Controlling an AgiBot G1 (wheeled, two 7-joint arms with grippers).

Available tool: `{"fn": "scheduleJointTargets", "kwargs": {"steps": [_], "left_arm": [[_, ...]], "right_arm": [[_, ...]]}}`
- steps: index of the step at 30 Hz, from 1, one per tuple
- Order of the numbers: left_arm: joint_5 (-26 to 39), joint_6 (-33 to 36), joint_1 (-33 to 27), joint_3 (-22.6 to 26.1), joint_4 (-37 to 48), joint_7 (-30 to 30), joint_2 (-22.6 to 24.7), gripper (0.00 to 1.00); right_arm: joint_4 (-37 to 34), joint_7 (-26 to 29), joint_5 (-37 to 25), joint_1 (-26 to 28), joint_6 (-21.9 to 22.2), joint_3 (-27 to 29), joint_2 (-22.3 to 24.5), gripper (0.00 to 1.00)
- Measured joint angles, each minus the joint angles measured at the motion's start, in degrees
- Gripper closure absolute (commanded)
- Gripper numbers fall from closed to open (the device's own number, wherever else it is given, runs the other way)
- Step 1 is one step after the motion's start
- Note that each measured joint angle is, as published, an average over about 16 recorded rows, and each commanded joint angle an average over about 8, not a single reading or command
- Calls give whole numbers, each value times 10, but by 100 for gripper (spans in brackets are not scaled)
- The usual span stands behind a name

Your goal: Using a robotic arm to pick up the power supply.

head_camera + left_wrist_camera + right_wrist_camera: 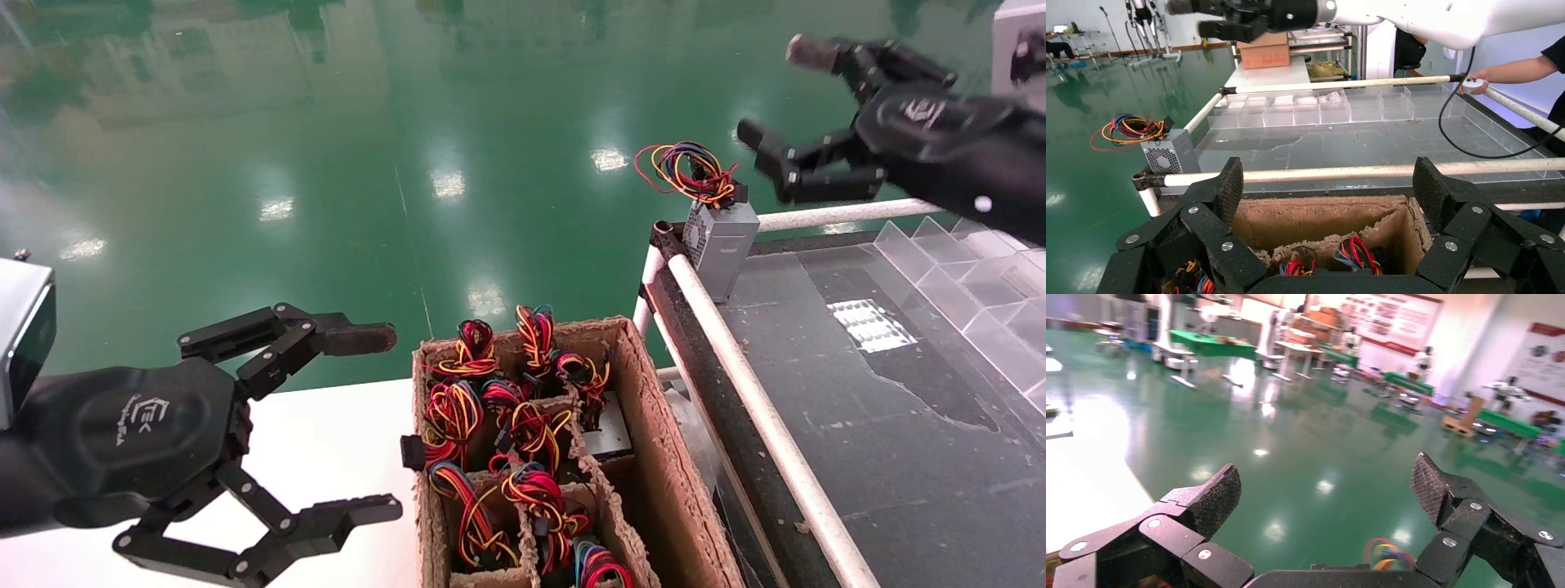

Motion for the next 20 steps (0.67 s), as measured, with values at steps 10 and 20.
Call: {"fn": "scheduleJointTargets", "kwargs": {"steps": [10,20], "left_arm": [[0,0,0,0,0,0,0,0],[0,0,0,0,0,0,0,0]], "right_arm": [[127,64,48,-85,-45,3,41,0],[209,106,79,-140,-75,6,68,0]]}}
